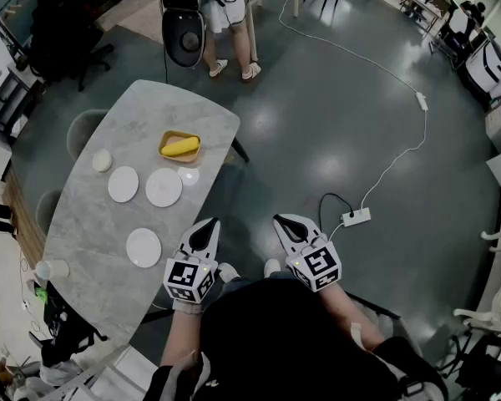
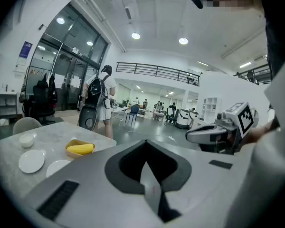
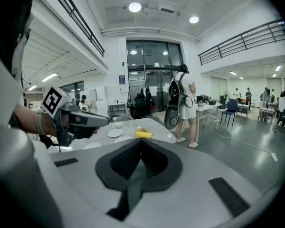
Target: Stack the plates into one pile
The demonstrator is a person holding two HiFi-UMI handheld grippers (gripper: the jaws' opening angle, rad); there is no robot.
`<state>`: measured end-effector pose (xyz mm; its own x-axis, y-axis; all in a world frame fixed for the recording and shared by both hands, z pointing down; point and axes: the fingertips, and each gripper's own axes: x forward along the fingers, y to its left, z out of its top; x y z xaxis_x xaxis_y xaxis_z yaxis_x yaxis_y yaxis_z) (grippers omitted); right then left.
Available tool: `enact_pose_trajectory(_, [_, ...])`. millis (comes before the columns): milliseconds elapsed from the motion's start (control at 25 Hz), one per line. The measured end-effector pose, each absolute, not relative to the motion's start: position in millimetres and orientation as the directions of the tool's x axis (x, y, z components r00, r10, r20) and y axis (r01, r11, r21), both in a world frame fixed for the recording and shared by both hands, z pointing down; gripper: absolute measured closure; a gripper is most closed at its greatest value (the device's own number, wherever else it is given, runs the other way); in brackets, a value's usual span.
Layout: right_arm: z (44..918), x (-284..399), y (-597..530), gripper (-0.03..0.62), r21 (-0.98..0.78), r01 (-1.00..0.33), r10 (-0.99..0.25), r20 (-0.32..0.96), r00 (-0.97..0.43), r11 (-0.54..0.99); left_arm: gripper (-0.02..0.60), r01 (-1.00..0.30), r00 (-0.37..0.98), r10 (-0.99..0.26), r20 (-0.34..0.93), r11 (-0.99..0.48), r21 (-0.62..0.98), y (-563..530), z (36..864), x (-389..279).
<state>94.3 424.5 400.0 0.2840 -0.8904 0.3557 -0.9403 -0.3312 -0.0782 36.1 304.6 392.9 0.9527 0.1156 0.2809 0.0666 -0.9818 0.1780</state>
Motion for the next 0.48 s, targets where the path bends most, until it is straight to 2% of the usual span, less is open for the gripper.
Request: enact_pose_trajectory(480, [395, 61, 356, 0.577, -0.077, -0.956, -0.891, 0.391, 0.233, -0.283, 0.573, -0.005, 0.949, 0.087, 0.302, -0.956, 0.292, 234, 407, -8])
